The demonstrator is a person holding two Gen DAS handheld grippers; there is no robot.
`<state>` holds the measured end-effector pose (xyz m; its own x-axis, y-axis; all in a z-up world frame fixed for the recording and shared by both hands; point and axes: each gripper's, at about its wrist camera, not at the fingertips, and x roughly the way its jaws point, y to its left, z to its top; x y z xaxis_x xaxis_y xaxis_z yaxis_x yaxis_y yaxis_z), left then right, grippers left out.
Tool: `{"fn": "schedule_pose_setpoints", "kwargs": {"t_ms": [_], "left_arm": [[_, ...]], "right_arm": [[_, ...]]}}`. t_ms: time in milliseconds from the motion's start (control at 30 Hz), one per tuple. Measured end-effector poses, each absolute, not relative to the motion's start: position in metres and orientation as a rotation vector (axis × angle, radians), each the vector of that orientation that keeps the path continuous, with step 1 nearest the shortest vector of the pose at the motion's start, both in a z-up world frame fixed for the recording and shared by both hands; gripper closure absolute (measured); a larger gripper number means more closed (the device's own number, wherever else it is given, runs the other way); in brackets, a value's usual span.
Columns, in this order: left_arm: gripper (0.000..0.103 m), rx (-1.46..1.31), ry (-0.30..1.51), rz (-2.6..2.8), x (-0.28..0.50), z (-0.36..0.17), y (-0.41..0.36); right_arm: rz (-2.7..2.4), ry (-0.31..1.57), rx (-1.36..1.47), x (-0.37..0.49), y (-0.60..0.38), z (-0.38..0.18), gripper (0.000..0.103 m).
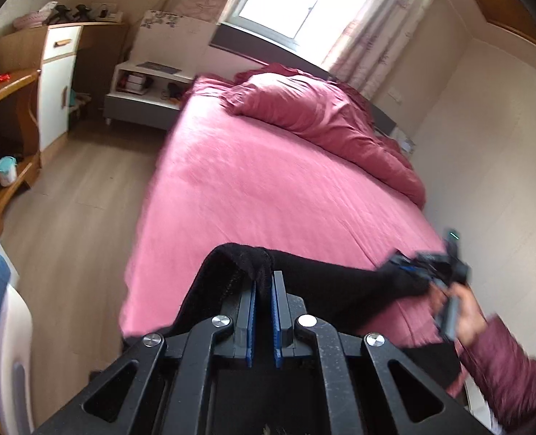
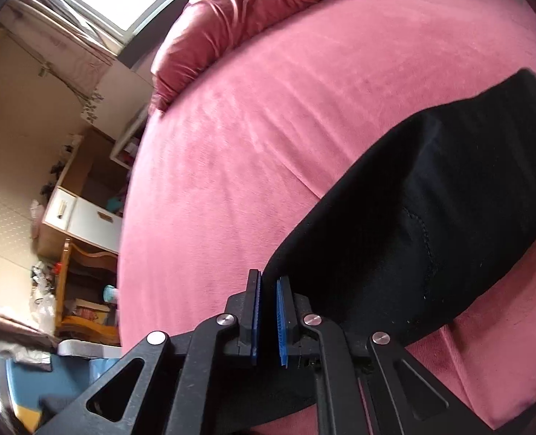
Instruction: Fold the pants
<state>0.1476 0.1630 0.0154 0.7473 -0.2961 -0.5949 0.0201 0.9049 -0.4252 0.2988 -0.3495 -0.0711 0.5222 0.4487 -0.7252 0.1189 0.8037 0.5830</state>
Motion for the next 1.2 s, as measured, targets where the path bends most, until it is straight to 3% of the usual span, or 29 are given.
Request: {"fn": "schedule_pose_setpoints", "kwargs": {"t_ms": [200, 367, 733, 1067, 1200], "left_arm": [[0.096, -0.474, 0.767, -0.102, 0.218, 0.026, 0.204], [0.096, -0.463, 0.763, -0.115, 0.213, 0.025, 0.2], [0.096, -0.513, 0.731, -0.143, 0.074, -0.018, 0.203], [0.094, -0.599, 0.969, -0.04, 0.003, -0.122, 0.201], [0.078, -0.777, 1.006, -0.003, -0.016, -0.144, 0.216]], "right_arm": [[0.372, 0.851, 0.665, 0.242, -0.363, -0.016, 0.095], [0.454, 0.818, 0.633, 0.188, -0.365, -0.006, 0.095], [0.483, 0.978, 0.557, 0.076, -0.36, -0.068, 0.095], [0.429, 1.151, 0.455, 0.037, -0.341, -0.132, 0.096], [0.405, 1.176, 0.438, 0.035, -0.342, -0.145, 0.096]]}}
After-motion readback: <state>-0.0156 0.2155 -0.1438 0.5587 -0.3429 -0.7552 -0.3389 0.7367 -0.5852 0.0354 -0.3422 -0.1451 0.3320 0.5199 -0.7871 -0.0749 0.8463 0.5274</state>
